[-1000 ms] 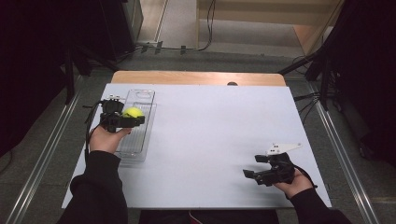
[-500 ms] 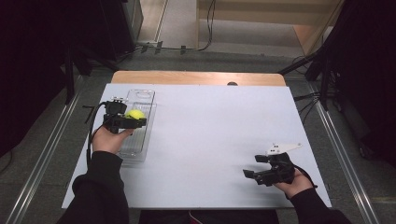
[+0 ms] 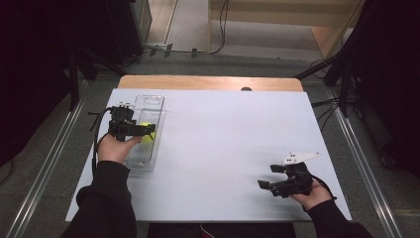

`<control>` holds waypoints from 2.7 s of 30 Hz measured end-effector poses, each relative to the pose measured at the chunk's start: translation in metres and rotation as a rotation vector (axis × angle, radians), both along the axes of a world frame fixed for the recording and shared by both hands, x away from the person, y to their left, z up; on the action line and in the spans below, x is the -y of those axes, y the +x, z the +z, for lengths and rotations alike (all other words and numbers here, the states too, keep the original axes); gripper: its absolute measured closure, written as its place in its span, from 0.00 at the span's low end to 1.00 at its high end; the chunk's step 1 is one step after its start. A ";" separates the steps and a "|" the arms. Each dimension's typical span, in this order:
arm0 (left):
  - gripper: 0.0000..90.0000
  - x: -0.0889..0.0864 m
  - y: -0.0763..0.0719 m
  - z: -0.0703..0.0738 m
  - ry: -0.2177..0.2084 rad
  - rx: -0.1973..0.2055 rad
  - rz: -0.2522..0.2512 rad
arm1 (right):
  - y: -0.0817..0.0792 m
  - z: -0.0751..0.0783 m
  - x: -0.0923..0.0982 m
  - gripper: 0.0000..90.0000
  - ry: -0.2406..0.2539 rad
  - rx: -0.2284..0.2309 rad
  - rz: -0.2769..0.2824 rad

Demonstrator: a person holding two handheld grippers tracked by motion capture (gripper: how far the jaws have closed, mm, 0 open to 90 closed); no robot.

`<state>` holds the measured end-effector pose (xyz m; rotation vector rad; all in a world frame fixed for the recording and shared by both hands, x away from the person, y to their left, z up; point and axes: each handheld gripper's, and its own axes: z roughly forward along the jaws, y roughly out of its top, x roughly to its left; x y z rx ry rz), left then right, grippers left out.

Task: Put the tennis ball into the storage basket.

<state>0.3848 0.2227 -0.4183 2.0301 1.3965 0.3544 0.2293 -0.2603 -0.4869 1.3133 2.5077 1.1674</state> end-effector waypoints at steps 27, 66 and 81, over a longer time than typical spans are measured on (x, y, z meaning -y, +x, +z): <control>0.21 0.012 -0.012 0.029 -0.056 -0.002 -0.096 | 0.000 0.000 0.000 0.19 -0.001 -0.002 0.001; 0.21 0.058 -0.026 0.027 -0.113 -0.027 -0.301 | 0.001 -0.001 -0.001 0.19 0.000 -0.004 0.013; 0.21 0.067 -0.029 0.015 -0.115 -0.050 -0.332 | 0.001 0.000 -0.001 0.19 0.001 -0.004 0.015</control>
